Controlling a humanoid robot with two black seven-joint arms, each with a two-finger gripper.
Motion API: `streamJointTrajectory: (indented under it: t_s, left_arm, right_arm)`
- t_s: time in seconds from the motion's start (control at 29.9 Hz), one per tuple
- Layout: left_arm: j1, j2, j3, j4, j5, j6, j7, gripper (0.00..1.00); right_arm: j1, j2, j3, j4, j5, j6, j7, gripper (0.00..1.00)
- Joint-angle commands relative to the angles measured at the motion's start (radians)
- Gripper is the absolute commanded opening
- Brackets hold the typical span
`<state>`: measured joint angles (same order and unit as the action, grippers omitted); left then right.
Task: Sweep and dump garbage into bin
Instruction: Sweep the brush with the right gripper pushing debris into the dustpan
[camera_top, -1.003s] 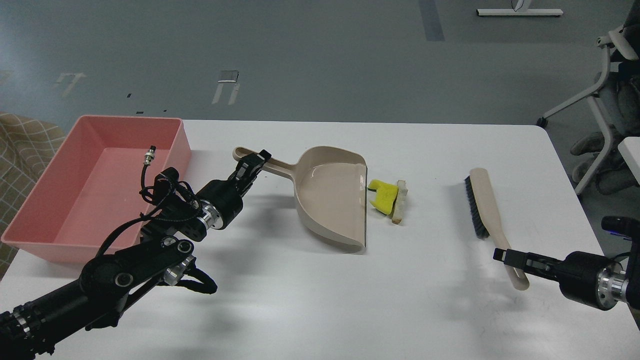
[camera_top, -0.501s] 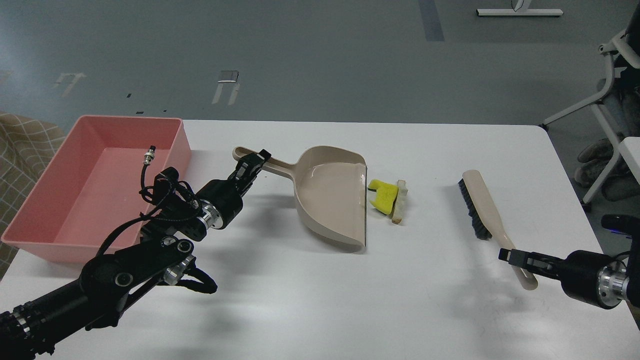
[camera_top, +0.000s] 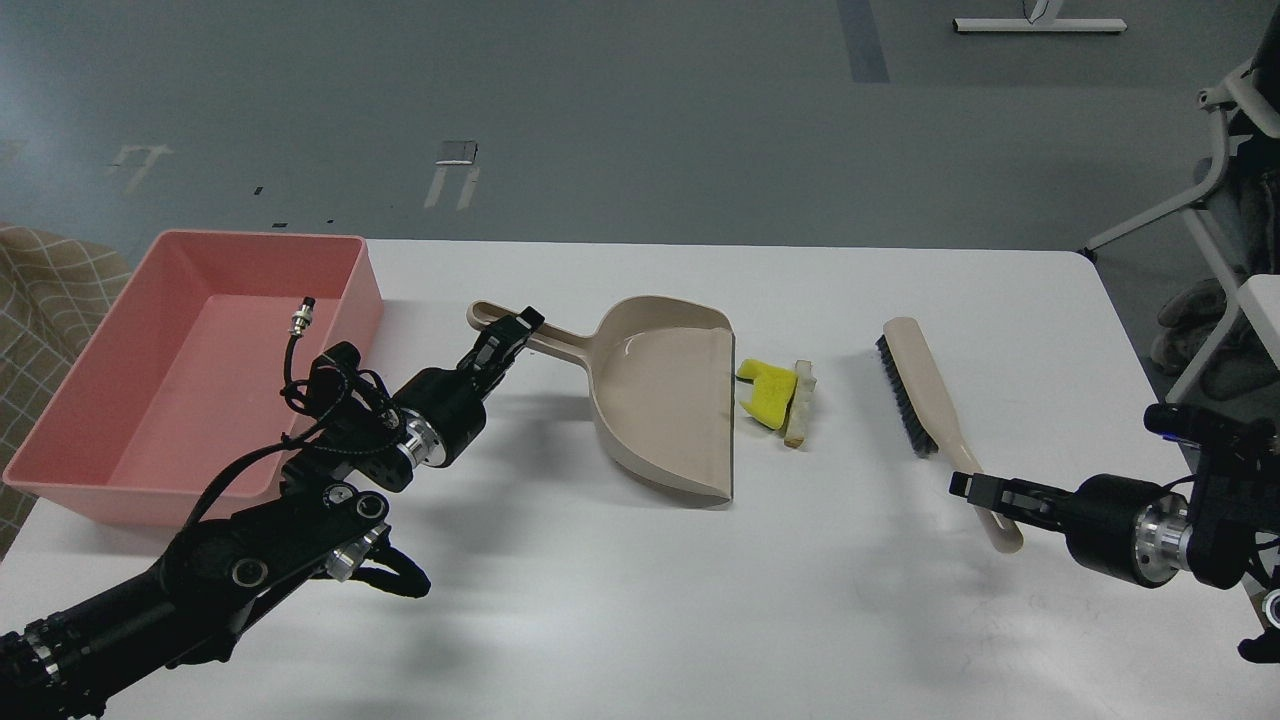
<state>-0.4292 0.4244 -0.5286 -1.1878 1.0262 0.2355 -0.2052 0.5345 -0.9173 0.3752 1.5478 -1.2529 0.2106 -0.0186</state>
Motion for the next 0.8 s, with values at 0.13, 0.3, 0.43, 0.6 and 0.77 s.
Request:
streamJointTrajectory:
  t_s: [0.13, 0.3, 0.43, 0.6, 0.77]
  left_arm:
    - [0.003, 0.001, -0.002, 0.0, 0.002, 0.001, 0.0, 0.0]
    - [0.003, 0.002, -0.004, 0.0, 0.002, 0.001, 0.0, 0.0]
    - [0.003, 0.002, -0.004, -0.001, 0.0, 0.001, 0.0, 0.0]
    - [0.003, 0.002, -0.004, -0.001, 0.0, 0.001, 0.0, 0.0]
    - [0.003, 0.001, -0.004, -0.001, 0.0, 0.001, 0.0, 0.0]
  right_arm:
    - [0.033, 0.084, -0.005, 0.005, 0.001, 0.035, -0.009, 0.0]
    - [0.041, 0.155, -0.005, 0.005, 0.001, 0.047, -0.015, 0.0]
    - [0.044, 0.215, -0.004, 0.005, 0.003, 0.047, -0.012, 0.0]
    - [0.053, 0.287, 0.001, 0.02, 0.013, 0.053, 0.0, 0.0]
    - [0.053, 0.295, 0.01, 0.069, 0.017, 0.052, 0.006, 0.0]
